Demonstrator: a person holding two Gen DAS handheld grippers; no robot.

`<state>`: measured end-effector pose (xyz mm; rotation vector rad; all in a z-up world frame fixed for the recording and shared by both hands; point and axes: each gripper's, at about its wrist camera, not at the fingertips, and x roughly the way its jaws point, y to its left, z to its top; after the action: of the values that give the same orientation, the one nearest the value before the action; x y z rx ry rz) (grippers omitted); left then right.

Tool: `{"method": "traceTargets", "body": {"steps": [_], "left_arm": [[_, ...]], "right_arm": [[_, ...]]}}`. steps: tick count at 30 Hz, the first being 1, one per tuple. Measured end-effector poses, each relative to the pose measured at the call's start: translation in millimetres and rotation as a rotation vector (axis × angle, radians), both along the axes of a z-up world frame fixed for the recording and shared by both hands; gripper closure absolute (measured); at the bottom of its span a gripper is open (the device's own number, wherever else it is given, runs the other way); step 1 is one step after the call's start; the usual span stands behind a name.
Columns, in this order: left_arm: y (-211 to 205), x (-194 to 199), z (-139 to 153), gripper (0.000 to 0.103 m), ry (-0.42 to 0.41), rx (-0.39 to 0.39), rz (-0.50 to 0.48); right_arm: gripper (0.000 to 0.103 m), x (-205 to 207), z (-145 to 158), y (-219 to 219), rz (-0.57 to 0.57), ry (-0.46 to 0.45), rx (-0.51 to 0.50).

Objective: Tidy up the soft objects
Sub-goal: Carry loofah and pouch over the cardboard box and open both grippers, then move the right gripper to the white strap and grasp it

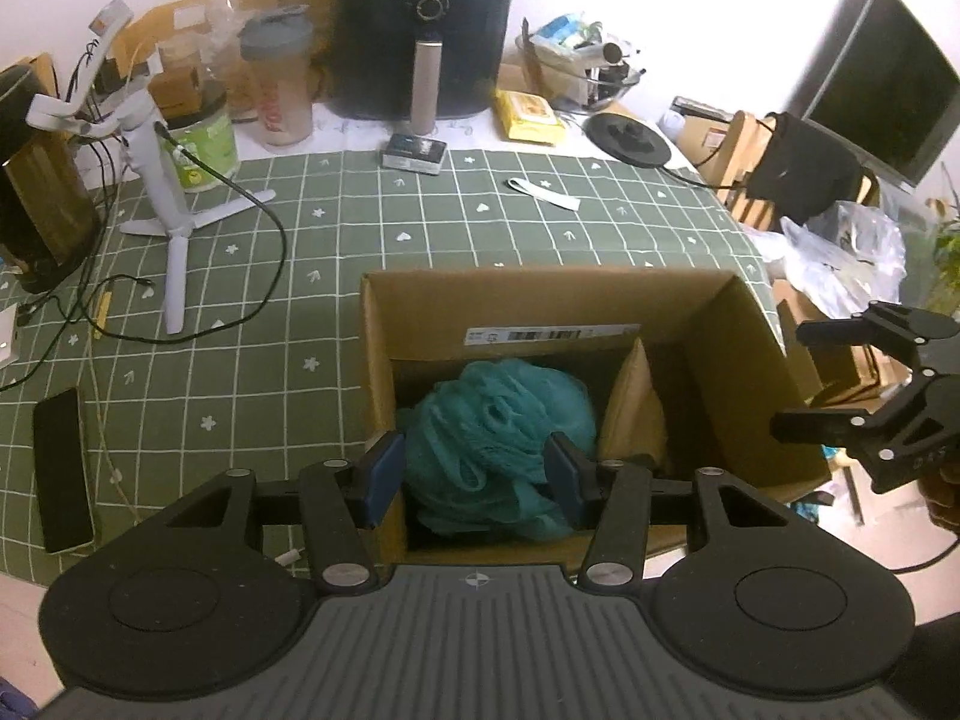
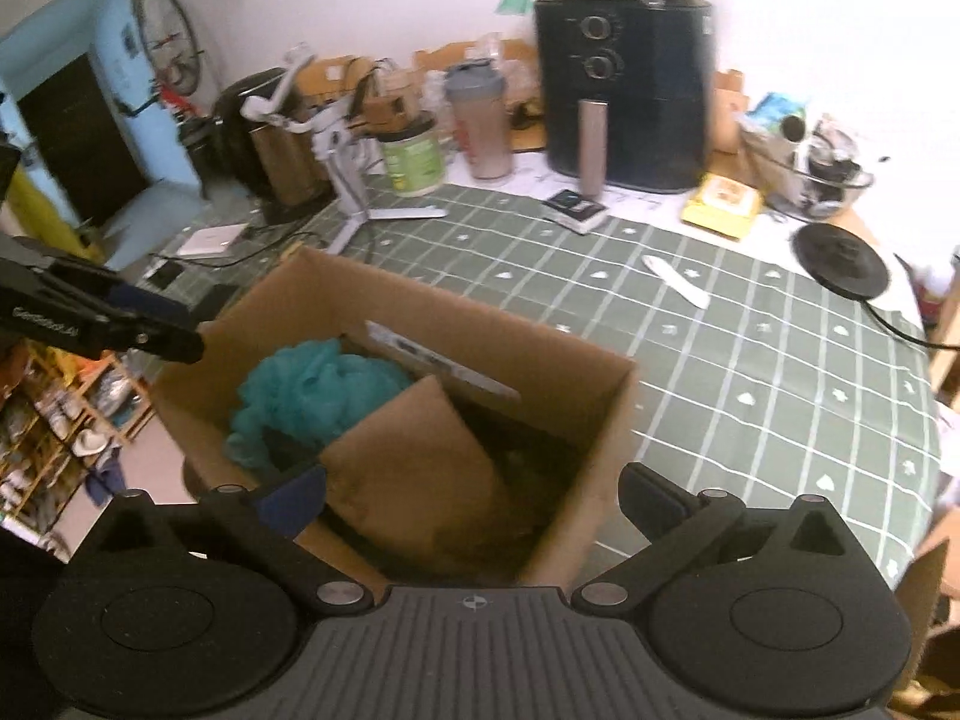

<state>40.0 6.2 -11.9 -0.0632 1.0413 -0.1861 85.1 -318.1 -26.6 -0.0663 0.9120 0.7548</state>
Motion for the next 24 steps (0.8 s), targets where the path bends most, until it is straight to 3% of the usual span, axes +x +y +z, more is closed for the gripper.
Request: {"method": "traceTargets", "body": {"steps": [2,4,6,24], "left_arm": [[-4,1,0,0.052,0.003,0.004,-0.014],[-8,2,0,0.034,-0.003,0.006,-0.029],[-11,3,1,0.027,-0.021,0.006,-0.037],[-18,17,2,0.020,-0.084,0.032,-0.053]], "right_arm": [[0.000,0,-2,-3,-0.019,0.000,-0.007],[0.000,-1,-2,-8,-0.043,-0.006,-0.004],[0.000,-1,-3,-12,-0.069,-0.010,-0.001],[0.000,13,-8,-37,-0.185,0.019,0.023]]}}
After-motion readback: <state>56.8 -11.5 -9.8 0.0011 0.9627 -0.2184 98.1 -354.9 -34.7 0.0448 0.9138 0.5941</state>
